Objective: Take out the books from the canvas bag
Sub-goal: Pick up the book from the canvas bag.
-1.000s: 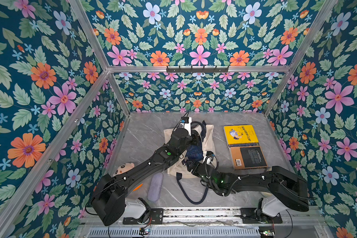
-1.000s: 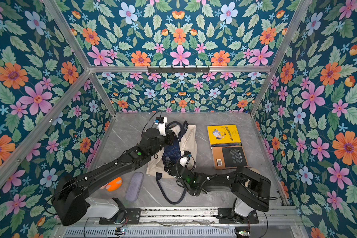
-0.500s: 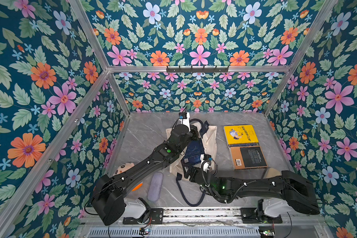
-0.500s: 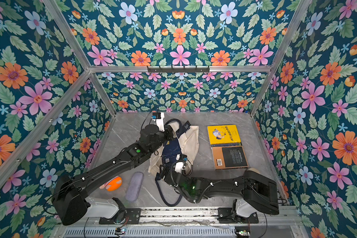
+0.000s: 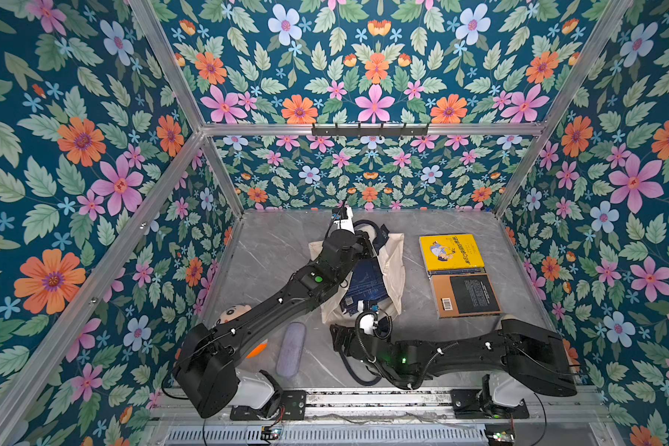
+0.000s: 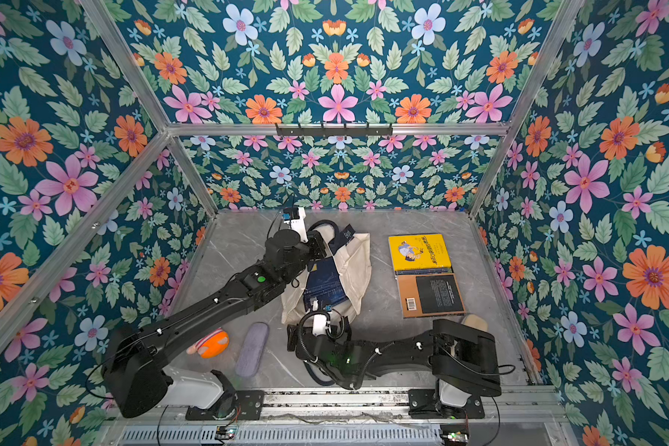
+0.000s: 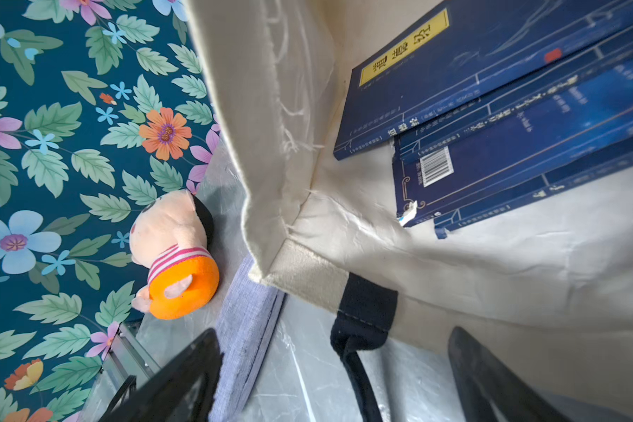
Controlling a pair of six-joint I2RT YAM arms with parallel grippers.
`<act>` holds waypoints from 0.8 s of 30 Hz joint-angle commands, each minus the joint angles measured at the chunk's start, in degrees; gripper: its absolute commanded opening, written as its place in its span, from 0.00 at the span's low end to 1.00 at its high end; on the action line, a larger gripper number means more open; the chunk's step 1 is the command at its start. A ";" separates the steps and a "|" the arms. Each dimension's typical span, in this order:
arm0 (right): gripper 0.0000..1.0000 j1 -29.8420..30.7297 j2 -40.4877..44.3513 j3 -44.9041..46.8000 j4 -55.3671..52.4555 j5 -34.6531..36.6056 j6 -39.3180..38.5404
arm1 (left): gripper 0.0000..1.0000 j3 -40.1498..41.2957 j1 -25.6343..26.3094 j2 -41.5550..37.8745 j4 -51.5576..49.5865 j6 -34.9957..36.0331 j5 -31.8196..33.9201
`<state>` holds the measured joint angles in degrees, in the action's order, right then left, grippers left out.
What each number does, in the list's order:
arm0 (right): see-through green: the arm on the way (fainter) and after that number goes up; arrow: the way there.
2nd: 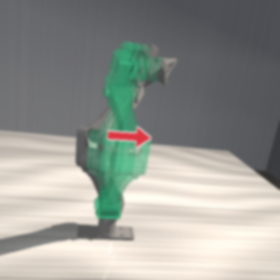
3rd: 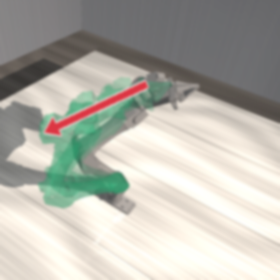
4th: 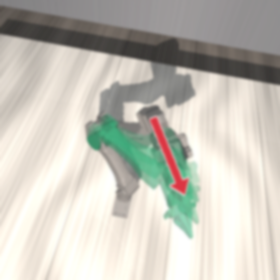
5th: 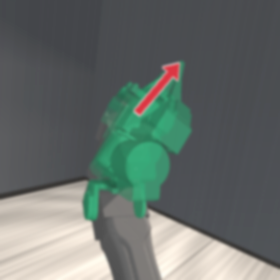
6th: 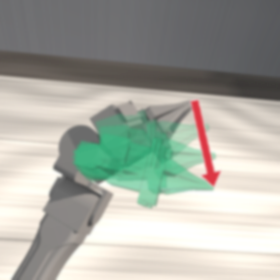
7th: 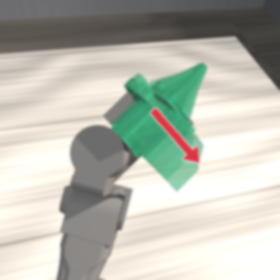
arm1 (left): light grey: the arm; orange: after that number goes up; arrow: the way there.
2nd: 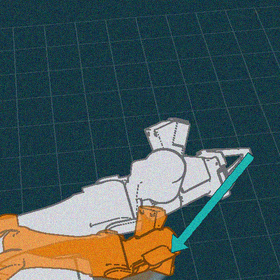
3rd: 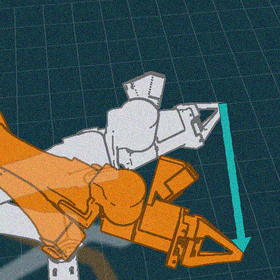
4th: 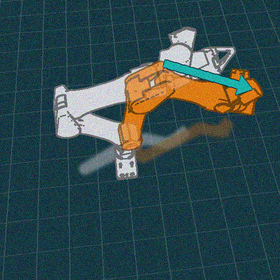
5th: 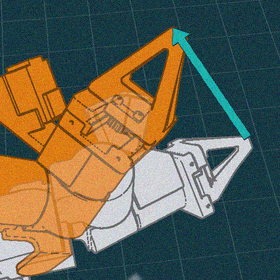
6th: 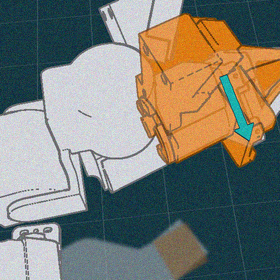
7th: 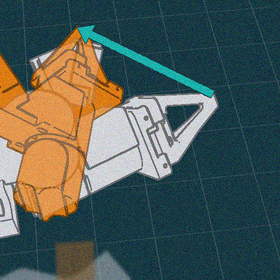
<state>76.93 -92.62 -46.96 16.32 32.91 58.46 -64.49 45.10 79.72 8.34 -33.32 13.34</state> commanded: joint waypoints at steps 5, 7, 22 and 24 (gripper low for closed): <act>0.92 -5.78 -1.15 1.36 1.79 -6.98 -3.50 | 0.00 0.11 -0.04 -2.00 4.53 -0.62 -1.10; 0.92 -5.90 -1.32 0.85 0.02 -5.50 -4.40 | 0.00 0.40 -0.05 -2.37 4.15 -0.60 -1.13; 0.92 -11.76 -6.78 -5.05 -2.80 -6.80 -6.20 | 0.00 2.55 -0.05 -3.11 4.99 -3.56 -3.82; 0.92 -12.53 -7.35 -5.91 -1.37 -7.93 -6.25 | 0.00 3.03 -0.02 -3.18 5.45 -4.10 -4.24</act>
<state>64.95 -99.59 -52.03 13.52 26.24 52.49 -61.54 45.17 77.23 7.25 -35.88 9.26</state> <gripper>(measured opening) 0.915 0.049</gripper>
